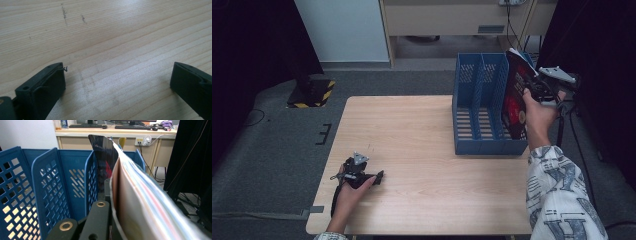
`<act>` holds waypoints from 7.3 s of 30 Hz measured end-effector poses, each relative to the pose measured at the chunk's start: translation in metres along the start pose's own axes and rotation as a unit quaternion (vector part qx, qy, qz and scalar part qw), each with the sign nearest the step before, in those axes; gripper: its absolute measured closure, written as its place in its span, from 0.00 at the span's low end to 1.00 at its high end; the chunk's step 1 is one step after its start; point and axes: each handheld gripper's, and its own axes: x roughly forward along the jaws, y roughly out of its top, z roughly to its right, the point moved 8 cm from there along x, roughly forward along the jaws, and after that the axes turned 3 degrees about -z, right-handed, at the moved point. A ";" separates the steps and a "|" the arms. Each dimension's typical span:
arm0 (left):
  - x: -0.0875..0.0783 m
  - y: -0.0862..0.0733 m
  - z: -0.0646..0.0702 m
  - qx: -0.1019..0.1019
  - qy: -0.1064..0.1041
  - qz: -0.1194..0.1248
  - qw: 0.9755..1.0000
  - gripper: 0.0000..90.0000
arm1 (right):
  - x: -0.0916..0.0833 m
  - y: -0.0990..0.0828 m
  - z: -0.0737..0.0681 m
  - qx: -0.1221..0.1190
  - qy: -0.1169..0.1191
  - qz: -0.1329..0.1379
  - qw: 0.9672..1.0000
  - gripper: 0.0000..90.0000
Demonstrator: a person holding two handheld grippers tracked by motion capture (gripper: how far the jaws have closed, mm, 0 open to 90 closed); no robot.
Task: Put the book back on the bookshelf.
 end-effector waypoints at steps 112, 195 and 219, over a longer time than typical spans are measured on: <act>0.001 0.001 0.001 0.000 -0.001 0.002 1.000 0.00 | 0.007 -0.002 -0.004 -0.042 -0.002 -0.080 0.996 0.97; 0.001 0.001 0.001 0.002 -0.001 0.000 1.000 0.00 | -0.039 -0.033 -0.042 -0.052 0.097 -0.037 0.993 0.06; 0.001 0.001 0.001 0.001 0.000 0.000 1.000 0.00 | -0.075 -0.105 -0.058 -0.046 0.139 -0.064 0.987 0.05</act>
